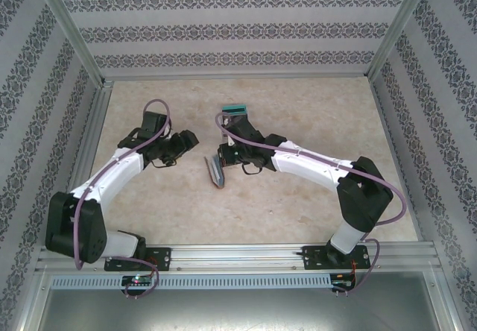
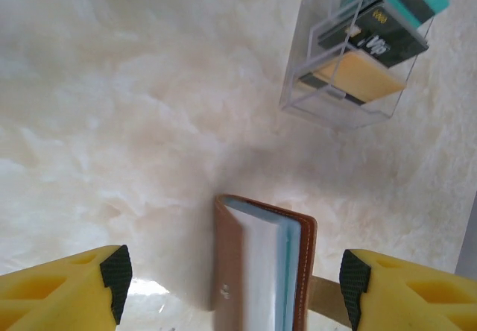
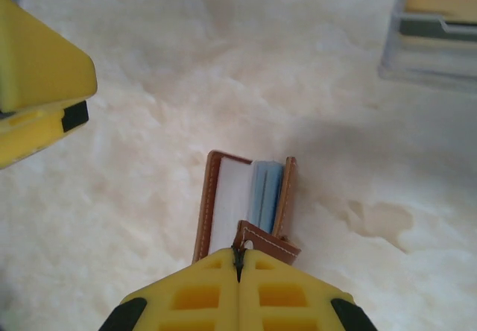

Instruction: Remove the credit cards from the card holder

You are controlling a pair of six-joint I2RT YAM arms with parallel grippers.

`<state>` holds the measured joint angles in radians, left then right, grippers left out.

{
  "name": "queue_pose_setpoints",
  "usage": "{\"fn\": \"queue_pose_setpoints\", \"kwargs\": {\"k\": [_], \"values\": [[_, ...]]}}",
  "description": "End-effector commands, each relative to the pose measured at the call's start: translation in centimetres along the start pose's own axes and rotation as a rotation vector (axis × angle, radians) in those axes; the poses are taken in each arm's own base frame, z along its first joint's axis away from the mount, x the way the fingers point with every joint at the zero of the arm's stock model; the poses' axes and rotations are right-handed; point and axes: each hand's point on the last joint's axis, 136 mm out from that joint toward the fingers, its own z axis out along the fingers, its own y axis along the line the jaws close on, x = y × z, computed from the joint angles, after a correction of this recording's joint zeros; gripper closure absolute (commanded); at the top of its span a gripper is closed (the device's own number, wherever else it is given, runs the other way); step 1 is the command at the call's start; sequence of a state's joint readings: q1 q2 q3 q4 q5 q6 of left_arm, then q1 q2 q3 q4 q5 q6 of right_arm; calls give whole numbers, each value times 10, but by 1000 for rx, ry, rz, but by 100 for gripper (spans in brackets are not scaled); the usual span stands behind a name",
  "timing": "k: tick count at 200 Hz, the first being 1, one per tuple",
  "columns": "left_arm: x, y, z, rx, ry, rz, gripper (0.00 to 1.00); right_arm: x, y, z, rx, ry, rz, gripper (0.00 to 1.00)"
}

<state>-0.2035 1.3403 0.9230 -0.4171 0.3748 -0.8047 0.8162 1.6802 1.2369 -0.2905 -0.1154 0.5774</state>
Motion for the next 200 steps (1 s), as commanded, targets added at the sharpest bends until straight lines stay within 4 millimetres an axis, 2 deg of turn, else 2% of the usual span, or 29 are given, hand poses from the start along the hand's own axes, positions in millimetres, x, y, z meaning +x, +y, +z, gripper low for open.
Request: {"fn": "queue_pose_setpoints", "kwargs": {"k": [1, 29, 54, 108, 113, 136, 149, 177, 189, 200], "values": [[2, 17, -10, -65, -4, 27, 24, -11, 18, -7, -55, -28, 3, 100], [7, 18, -5, -49, 23, 16, 24, 0, -10, -3, 17, -14, 38, 100], [14, 21, 1, -35, 41, 5, 25, 8, -40, -8, 104, -22, 48, 100], [26, 20, 12, 6, 98, 11, 28, 37, -112, -11, 299, 17, 79, 100], [27, 20, 13, 9, 101, 12, 28, 39, -115, -10, 306, 23, 77, 100], [31, 18, 17, 21, 116, 19, 29, 50, -125, -5, 333, 66, 59, 73], [34, 15, 19, 30, 129, 27, 29, 53, -128, -2, 347, 87, 59, 70], [43, 5, 25, 55, 156, 57, 30, 55, -127, 2, 356, 106, 49, 56], [46, 0, 29, 72, 169, 70, 33, 58, -126, 5, 358, 120, 43, 56], [51, -5, 33, 83, 188, 81, 34, 63, -129, 9, 372, 150, 40, 61]]}}
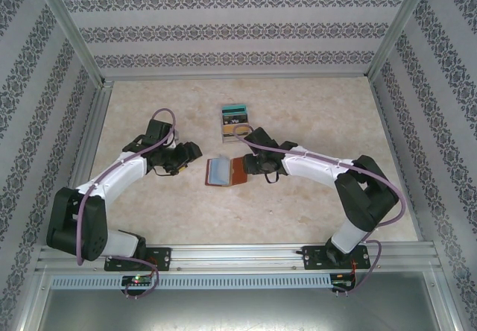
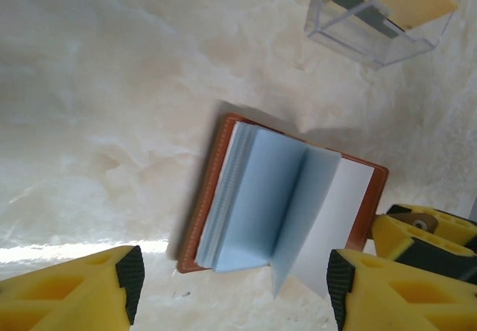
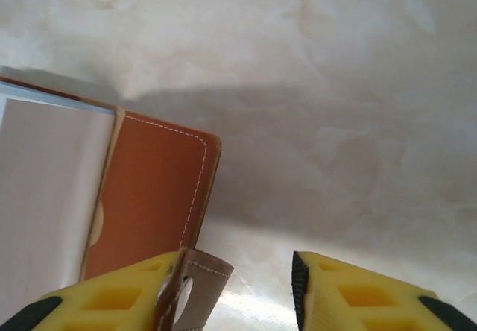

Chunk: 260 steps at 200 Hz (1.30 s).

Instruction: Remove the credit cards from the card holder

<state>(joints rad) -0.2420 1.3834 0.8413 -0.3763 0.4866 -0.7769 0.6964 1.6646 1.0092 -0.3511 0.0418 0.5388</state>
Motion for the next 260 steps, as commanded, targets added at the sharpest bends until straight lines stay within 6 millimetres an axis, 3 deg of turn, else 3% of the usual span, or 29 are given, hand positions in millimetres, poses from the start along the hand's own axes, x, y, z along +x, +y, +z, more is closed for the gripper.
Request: {"fn": "queue_pose_setpoints", "kwargs": {"k": [1, 47, 80, 137, 206, 260], "values": [[7, -13, 11, 49, 31, 57, 34, 4, -1, 7, 43, 36, -34, 61], [21, -31, 35, 86, 104, 99, 42, 20, -15, 27, 120, 95, -69, 88], [34, -38, 54, 97, 162, 115, 44, 25, -16, 36, 123, 118, -78, 95], [45, -51, 73, 105, 218, 147, 47, 26, -11, 37, 93, 118, -65, 96], [40, -21, 69, -62, 168, 147, 48, 24, -11, 36, 83, 111, -58, 95], [48, -19, 83, -39, 218, 121, 48, 25, -10, 38, 78, 115, -53, 95]]}}
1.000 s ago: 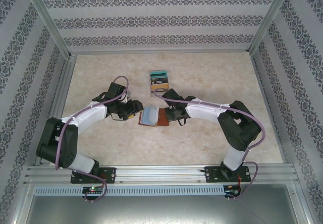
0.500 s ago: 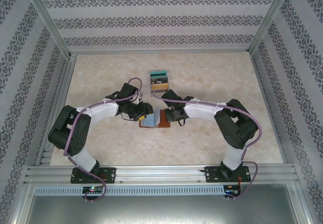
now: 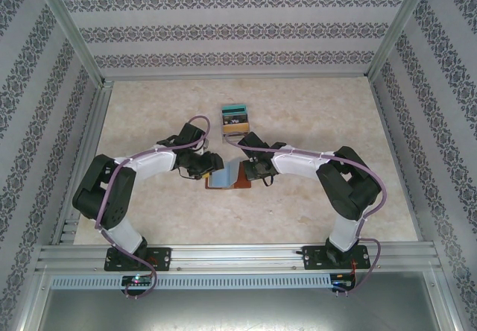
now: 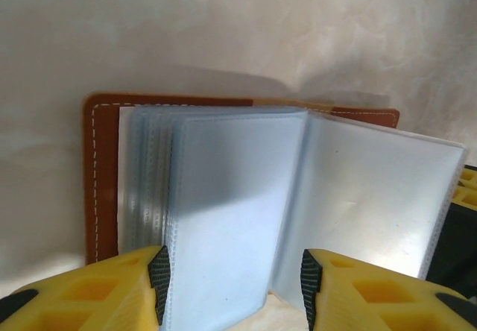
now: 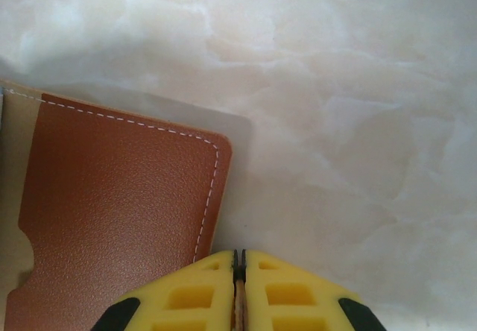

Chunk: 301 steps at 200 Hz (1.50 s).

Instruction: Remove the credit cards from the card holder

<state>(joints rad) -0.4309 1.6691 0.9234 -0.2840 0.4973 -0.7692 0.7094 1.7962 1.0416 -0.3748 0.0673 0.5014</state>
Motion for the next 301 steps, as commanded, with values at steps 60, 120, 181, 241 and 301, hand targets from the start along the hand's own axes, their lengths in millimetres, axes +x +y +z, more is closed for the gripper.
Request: {"fn": "queue_pose_setpoints", "kwargs": {"k": [60, 120, 181, 241, 301], "values": [[6, -10, 16, 62, 54, 2, 48, 4, 3, 6, -10, 22, 6, 95], [6, -41, 14, 215, 59, 36, 37, 5, 4, 7, -15, 26, 16, 95], [6, -53, 13, 270, 64, 53, 36, 4, 4, 7, -21, 22, 28, 94], [7, -67, 9, 311, 68, 87, 36, 3, 3, 7, -30, 20, 45, 93], [8, -79, 16, 331, 86, 109, 38, -14, 6, -7, -154, -36, 161, 91]]}}
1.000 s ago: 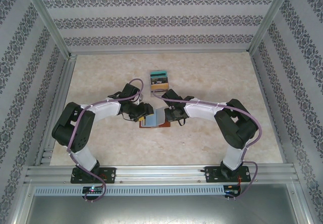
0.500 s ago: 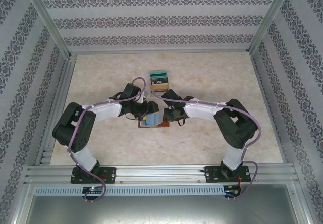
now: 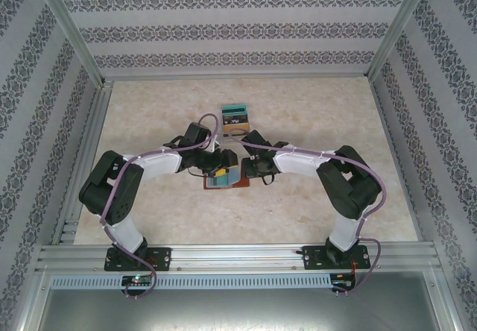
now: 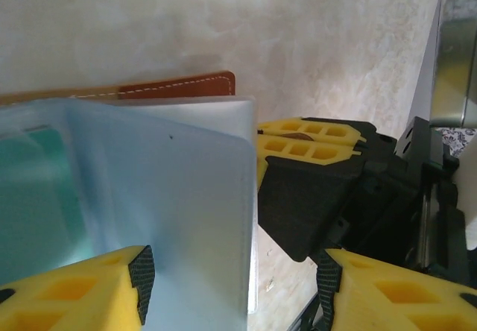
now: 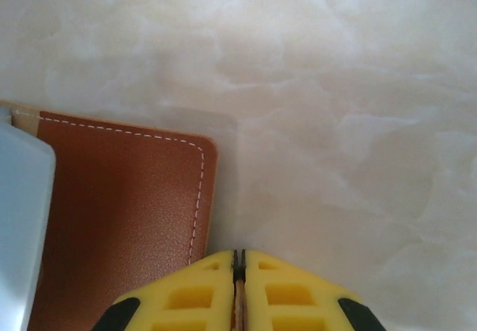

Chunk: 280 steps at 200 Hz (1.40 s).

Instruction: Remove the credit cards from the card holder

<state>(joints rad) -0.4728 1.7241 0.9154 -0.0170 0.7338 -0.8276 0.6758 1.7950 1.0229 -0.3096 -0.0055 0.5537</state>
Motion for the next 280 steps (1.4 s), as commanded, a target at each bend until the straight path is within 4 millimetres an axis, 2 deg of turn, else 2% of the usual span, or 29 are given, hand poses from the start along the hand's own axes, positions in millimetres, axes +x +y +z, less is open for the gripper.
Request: {"fn": "queue_pose_setpoints", "kwargs": {"k": [1, 68, 109, 129, 158, 195, 213, 234, 265, 280], "values": [[-3, -14, 9, 39, 14, 32, 39, -7, 4, -9, -82, -26, 78, 91], [0, -9, 28, 13, 59, 22, 39, -22, -1, -28, -197, -79, 213, 84], [-2, -10, 26, -14, 48, 29, 38, -26, -7, -41, -227, -116, 267, 79], [-6, -11, 18, -36, 27, 35, 38, -26, 0, -47, -264, -116, 261, 79], [-17, -11, -11, -77, -52, 43, 37, -29, 13, -56, -289, -121, 216, 79], [-15, 15, -37, -156, -89, 1, 41, -34, 35, -65, -267, -130, 113, 77], [-9, 31, -44, -188, -97, -29, 43, -38, 39, -70, -210, -150, 72, 72], [-5, 45, -50, -207, -111, -60, 43, -44, 38, -79, -138, -188, 40, 53], [-1, 54, -50, -214, -106, -74, 44, -51, 39, -93, -86, -225, -13, 49], [-1, 53, -47, -196, -105, -81, 45, -49, 52, -92, -141, -202, -38, 55]]}}
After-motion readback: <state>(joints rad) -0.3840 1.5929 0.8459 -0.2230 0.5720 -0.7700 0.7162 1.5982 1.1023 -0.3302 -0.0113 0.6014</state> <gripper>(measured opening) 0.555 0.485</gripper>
